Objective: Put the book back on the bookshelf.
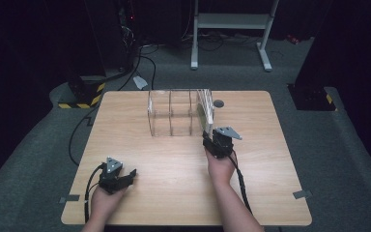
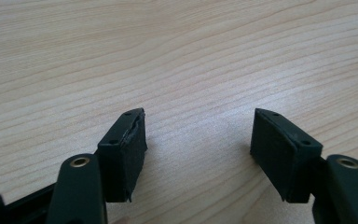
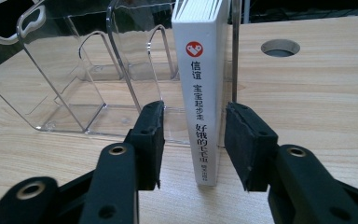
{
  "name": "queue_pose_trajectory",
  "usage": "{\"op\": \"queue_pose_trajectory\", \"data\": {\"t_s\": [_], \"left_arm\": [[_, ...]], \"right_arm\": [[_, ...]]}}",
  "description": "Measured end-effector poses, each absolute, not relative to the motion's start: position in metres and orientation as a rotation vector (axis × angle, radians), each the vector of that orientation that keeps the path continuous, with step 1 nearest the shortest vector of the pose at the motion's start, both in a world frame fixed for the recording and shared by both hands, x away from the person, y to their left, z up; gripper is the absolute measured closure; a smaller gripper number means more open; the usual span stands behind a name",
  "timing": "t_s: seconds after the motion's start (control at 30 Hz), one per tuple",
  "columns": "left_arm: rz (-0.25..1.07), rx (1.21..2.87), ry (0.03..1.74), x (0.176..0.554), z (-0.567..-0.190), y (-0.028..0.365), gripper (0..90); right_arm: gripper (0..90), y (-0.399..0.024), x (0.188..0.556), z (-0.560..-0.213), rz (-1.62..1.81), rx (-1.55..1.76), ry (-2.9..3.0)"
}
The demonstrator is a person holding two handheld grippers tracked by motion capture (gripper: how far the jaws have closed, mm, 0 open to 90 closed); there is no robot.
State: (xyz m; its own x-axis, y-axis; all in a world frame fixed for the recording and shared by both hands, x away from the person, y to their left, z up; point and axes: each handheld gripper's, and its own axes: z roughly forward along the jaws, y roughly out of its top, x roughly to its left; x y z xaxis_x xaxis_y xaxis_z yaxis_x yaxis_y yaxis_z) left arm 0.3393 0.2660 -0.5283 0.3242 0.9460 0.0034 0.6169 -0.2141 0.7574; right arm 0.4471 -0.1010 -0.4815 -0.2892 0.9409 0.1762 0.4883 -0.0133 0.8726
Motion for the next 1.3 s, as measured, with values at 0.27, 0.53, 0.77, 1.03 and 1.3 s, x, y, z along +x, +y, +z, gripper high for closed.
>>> {"op": "queue_pose_trajectory", "data": {"t_s": [0.27, 0.53, 0.77, 1.03, 1.3], "left_arm": [[0.635, 1.929, 1.375, 0.339, -0.528, 0.266, 35.6], [0.634, 1.931, 1.375, 0.339, -0.528, 0.266, 35.5], [0.635, 1.929, 1.375, 0.339, -0.528, 0.266, 35.4], [0.632, 1.934, 1.373, 0.339, -0.528, 0.266, 35.0], [0.633, 1.939, 1.369, 0.338, -0.528, 0.266, 34.5]], "right_arm": [[49.8, -0.102, 0.440, -0.478, 1.239, 1.420, 1.821], [42.0, -0.103, 0.426, -0.482, 1.252, 1.369, 1.870], [37.5, -0.110, 0.408, -0.486, 1.276, 1.334, 1.916], [33.6, -0.125, 0.390, -0.491, 1.259, 1.295, 1.954], [32.9, -0.183, 0.373, -0.505, 1.083, 1.338, 1.979]]}}
